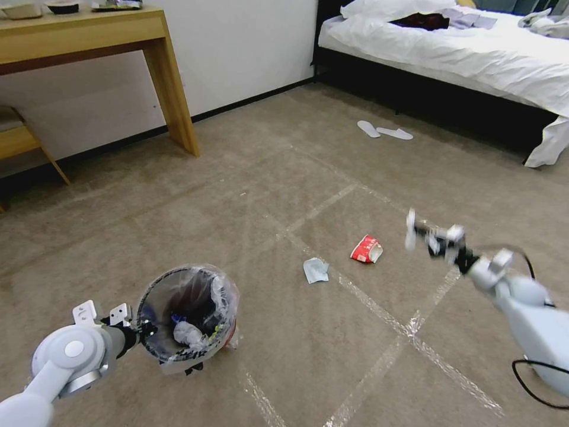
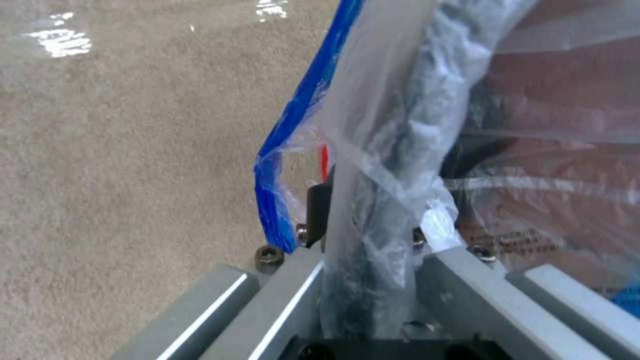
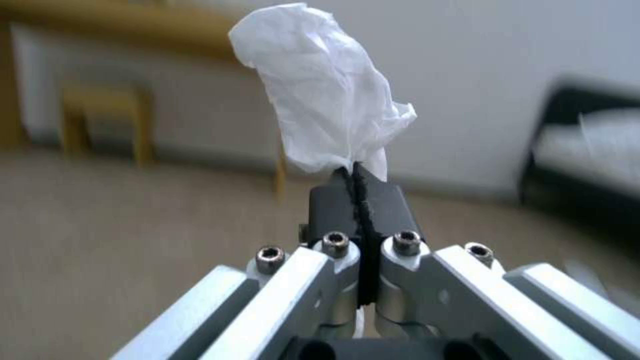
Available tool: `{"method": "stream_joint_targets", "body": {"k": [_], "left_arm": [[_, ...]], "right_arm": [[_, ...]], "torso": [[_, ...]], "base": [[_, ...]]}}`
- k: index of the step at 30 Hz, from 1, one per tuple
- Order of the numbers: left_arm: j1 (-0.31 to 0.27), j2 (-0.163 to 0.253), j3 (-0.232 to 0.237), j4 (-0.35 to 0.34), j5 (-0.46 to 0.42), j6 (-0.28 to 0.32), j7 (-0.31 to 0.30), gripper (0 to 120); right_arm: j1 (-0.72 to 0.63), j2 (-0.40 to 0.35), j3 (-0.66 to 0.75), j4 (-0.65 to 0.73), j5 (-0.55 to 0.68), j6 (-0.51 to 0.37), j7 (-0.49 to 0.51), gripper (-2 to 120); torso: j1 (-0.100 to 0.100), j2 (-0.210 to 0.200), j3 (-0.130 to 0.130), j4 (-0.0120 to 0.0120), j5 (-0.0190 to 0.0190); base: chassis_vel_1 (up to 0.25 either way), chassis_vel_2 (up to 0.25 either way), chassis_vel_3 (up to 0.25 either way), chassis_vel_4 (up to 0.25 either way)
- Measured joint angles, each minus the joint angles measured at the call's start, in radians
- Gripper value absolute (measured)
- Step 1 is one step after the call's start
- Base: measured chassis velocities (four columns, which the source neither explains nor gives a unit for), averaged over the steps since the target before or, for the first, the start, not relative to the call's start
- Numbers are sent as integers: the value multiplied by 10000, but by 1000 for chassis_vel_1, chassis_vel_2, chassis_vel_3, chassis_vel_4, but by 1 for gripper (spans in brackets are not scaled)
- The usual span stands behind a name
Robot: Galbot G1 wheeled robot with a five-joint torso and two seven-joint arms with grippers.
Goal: Pick up the trash bin and place the garbage on the floor into it.
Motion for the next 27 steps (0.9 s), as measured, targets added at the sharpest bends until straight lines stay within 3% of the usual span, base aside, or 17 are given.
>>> {"method": "stream_joint_targets", "body": {"k": [4,13,21,23,27], "left_arm": [[-103,4,143,-2,-50,4,-53,0],[-151,-61,265,-3,-119,8,-176,0],[-186,-110,320,-63,-171,6,-285,0],[-241,-136,340,-69,-224,-10,-344,0],[-182,-162,293,-83,-234,-16,-393,0]], "right_arm": [[-211,-256,-99,2139,887,-443,54,0],[440,-338,-1506,4475,1443,-1023,-190,0],[1194,37,-2944,4879,1579,-1201,-379,0],[1756,571,-4332,4940,1350,-1205,-442,0],[2362,1125,-5479,4843,1180,-1211,-397,0]], "torso": [[-1,0,0,1,2],[0,0,0,3,1],[-1,0,0,2,1],[-1,0,0,0,3],[0,-1,0,4,0]], "base": [[0,0,0,0],[0,0,0,0],[0,0,0,0],[0,0,0,0],[0,0,0,0]]}}
